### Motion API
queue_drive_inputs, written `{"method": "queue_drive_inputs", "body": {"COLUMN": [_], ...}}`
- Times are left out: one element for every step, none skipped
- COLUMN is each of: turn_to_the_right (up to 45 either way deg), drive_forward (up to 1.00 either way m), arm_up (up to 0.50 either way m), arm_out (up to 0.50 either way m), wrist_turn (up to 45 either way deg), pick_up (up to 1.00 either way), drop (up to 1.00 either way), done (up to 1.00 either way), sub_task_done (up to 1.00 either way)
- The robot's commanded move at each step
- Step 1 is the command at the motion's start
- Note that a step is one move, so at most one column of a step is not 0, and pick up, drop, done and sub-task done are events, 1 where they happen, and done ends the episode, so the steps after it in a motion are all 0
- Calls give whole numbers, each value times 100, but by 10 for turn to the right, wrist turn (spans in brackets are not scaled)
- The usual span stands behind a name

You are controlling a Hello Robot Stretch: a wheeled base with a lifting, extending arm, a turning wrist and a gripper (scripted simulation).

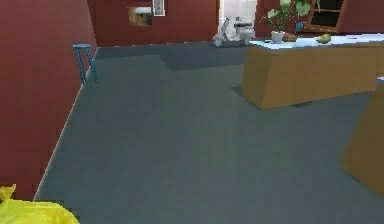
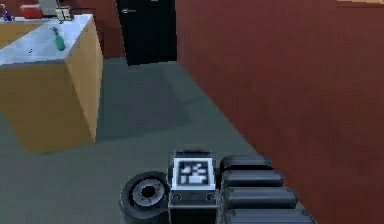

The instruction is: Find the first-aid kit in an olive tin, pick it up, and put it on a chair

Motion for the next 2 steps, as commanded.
{"method": "queue_drive_inputs", "body": {"turn_to_the_right": [30,0], "drive_forward": [0,65], "arm_up": [0,0], "arm_out": [0,0], "wrist_turn": [0,0], "pick_up": [0,0], "drop": [0,0], "done": [0,0], "sub_task_done": [0,0]}}
